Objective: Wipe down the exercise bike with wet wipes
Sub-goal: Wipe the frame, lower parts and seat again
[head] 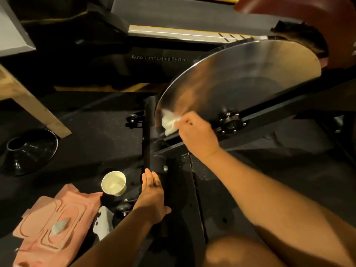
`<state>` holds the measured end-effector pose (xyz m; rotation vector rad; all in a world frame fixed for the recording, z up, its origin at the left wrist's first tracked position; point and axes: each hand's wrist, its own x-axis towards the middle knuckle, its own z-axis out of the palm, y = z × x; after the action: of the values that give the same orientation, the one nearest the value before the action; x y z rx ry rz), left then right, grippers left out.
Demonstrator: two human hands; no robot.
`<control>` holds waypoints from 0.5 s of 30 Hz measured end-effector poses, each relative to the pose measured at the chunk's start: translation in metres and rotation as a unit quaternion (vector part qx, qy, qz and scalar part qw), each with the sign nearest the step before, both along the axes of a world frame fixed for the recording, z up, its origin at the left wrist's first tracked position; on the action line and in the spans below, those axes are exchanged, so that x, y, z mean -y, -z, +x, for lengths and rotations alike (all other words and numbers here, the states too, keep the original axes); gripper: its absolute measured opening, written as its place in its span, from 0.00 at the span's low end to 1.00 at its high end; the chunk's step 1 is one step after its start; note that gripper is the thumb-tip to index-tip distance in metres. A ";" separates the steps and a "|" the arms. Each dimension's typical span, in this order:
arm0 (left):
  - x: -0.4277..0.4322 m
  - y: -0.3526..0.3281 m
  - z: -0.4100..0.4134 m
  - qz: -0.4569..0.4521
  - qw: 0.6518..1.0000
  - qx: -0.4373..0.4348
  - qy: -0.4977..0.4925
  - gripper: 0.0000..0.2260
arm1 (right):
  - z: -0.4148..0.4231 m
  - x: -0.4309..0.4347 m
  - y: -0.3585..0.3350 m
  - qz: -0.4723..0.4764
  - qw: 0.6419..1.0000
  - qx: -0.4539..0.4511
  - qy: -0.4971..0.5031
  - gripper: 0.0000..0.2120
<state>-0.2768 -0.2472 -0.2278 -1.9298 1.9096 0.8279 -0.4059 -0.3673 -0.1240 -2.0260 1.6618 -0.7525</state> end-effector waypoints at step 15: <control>0.029 -0.078 0.020 -0.032 0.724 -0.601 -0.338 0.12 | -0.012 -0.045 0.027 0.371 0.835 0.405 -0.025 0.11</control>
<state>-0.2567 -0.2764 -0.1503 -2.3699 1.5466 2.8038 -0.4182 -0.3223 -0.1506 -0.9758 1.1110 -0.6555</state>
